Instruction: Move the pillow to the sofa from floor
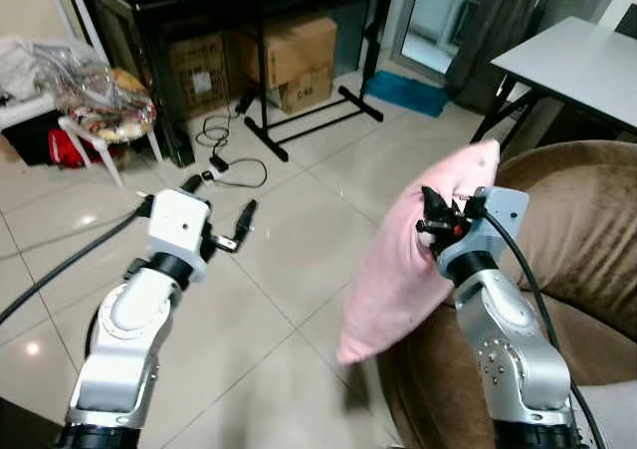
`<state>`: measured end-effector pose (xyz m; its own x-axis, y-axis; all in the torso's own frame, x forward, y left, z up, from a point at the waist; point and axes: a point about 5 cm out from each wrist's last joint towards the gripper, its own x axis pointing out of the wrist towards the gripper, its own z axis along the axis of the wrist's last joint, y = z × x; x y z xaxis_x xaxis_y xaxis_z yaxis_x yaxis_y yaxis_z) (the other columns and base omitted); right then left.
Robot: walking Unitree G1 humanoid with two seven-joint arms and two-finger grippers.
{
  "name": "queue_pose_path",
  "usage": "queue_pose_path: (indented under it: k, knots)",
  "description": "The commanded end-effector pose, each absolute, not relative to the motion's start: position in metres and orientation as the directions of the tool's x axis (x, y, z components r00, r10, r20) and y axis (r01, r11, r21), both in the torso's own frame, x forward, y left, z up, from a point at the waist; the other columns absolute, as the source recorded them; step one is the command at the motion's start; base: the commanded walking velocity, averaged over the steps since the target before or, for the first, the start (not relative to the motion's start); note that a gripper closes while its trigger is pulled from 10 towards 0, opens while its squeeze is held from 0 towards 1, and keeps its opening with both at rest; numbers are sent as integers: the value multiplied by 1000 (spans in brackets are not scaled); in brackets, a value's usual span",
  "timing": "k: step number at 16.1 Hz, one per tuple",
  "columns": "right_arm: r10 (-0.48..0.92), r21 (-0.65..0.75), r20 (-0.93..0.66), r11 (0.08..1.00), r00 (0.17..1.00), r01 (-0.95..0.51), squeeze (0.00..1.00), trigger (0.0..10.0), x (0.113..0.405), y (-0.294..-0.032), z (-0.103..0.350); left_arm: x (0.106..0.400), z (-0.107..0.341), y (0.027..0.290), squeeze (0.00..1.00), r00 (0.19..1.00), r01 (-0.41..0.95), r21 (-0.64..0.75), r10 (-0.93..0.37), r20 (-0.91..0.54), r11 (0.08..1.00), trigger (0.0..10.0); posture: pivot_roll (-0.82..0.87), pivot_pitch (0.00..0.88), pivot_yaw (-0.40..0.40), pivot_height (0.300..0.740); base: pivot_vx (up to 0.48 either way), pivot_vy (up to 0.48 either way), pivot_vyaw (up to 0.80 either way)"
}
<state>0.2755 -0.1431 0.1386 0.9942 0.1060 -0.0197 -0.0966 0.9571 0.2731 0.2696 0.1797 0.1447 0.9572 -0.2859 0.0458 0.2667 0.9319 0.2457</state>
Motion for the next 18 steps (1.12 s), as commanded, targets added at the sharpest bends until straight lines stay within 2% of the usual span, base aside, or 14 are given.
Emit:
queue_pose_path:
  k: [1, 6, 8, 18]
  knots:
    - [109, 259, -20, 961, 994, -100, 0, 10000, 275, -145, 140, 270, 143, 176, 125, 953, 286, 242, -303, 32, 927, 10000, -2, 0, -37, 740, 0, 0, 0]
    - [110, 275, -62, 957, 992, -89, 0, 10000, 273, -143, 129, 272, 143, 178, 133, 953, 282, 266, -301, 32, 922, 10000, -1, 0, -33, 740, 0, 0, -88]
    - [115, 280, -67, 956, 991, -92, 0, 10000, 272, -143, 129, 272, 143, 177, 149, 949, 295, 260, -314, 35, 920, 10000, -3, 0, -30, 740, 0, 0, -800]
    - [132, 278, -67, 954, 989, -109, 0, 10000, 270, -140, 128, 271, 142, 177, 145, 943, 312, 249, -330, 35, 917, 10000, -2, 0, -29, 740, 277, 0, -800]
